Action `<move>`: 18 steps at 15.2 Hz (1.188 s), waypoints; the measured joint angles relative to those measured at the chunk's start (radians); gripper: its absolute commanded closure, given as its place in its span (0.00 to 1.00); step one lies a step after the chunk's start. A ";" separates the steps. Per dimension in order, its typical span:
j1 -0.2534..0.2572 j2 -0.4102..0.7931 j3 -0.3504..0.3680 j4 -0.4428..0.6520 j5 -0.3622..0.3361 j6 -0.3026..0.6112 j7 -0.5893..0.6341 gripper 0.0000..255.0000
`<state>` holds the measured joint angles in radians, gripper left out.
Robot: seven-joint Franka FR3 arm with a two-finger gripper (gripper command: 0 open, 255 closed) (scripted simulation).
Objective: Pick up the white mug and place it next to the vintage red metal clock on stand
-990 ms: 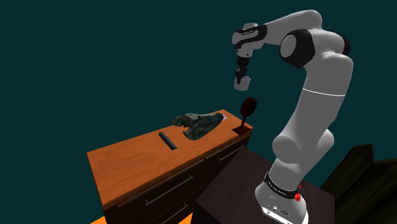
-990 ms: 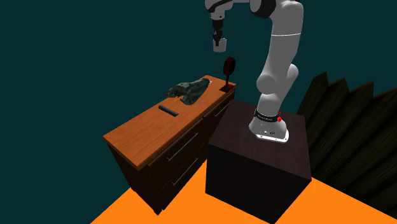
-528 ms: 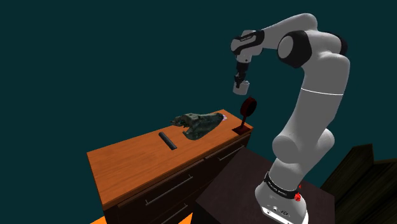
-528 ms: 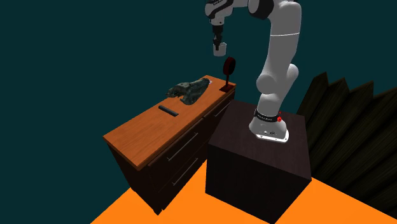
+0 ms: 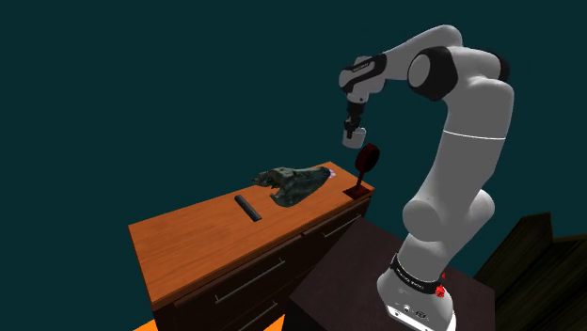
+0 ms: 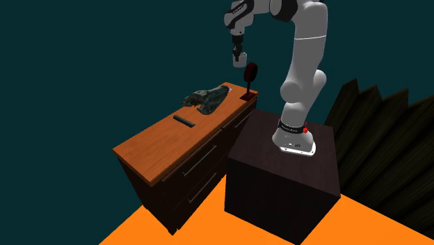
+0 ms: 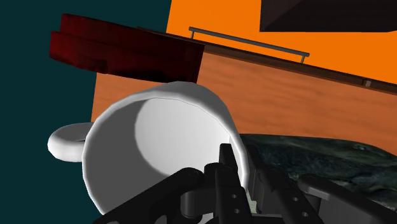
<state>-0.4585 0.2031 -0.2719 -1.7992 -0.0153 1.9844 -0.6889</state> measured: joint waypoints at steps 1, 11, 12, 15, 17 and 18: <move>-0.001 0.005 0.000 -0.008 0.001 0.013 -0.002 1.00; -0.004 0.049 0.004 -0.082 0.014 0.133 -0.005 1.00; -0.004 0.058 0.005 -0.084 0.016 0.142 -0.003 1.00; -0.008 0.079 0.006 -0.101 0.022 0.179 -0.007 1.00; -0.009 0.092 0.007 -0.113 0.025 0.202 -0.009 1.00; -0.009 0.099 0.008 -0.118 0.027 0.214 -0.008 1.00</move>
<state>-0.4678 0.3017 -0.2636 -1.9174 0.0116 2.1988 -0.6972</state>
